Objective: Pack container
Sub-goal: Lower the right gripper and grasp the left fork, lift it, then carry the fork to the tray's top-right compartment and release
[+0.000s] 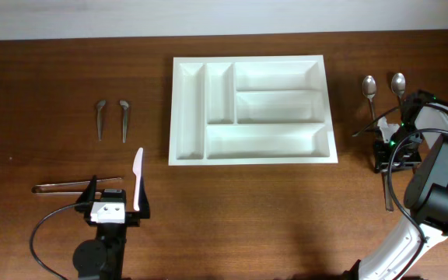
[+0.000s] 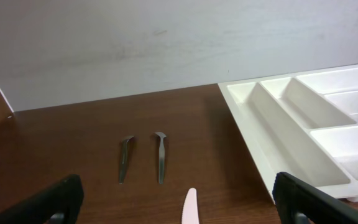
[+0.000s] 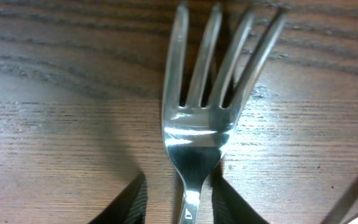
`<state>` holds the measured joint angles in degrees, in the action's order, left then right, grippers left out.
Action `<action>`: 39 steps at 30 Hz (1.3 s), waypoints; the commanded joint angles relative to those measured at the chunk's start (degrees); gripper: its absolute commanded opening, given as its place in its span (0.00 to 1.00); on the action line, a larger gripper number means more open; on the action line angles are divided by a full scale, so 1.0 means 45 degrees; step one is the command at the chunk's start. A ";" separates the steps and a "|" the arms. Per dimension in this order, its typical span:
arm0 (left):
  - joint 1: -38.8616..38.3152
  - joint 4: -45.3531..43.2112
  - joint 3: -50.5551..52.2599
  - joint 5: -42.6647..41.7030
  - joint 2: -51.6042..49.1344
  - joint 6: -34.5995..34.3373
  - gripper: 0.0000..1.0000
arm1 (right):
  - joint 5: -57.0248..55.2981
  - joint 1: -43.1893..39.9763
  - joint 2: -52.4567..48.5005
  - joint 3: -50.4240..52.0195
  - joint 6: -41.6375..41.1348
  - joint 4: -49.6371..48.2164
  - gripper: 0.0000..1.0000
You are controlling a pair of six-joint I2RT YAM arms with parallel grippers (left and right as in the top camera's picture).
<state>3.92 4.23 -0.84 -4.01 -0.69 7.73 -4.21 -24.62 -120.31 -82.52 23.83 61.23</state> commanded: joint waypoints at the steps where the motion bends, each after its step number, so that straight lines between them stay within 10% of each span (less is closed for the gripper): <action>1: -0.0024 0.0015 0.0078 0.0049 0.0087 0.0126 0.99 | 0.0209 -0.0044 -0.0301 0.0389 -0.0073 -0.0189 0.27; 12: -0.0024 0.0015 0.0078 0.0053 0.0087 0.0126 0.99 | 0.0204 -0.0044 -0.0301 0.0389 -0.0073 -0.0189 0.04; 22: -0.0024 0.0015 0.0078 0.0053 0.0087 0.0126 0.99 | 0.0209 -0.0029 -0.0301 -0.0170 -0.1423 0.0034 0.04; 32: -0.0024 0.0015 0.0078 0.0049 0.0087 0.0126 0.99 | 0.0957 -0.0019 -0.0301 -0.5285 -0.5430 0.3230 0.04; 39: -0.0024 0.0015 0.0078 0.0049 0.0087 0.0126 0.99 | 0.5935 0.0087 -0.0296 -0.9598 -0.9277 0.3857 0.04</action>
<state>3.92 4.21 -0.84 -4.01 -0.69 7.73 7.64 -24.60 -122.08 -119.66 -6.68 79.33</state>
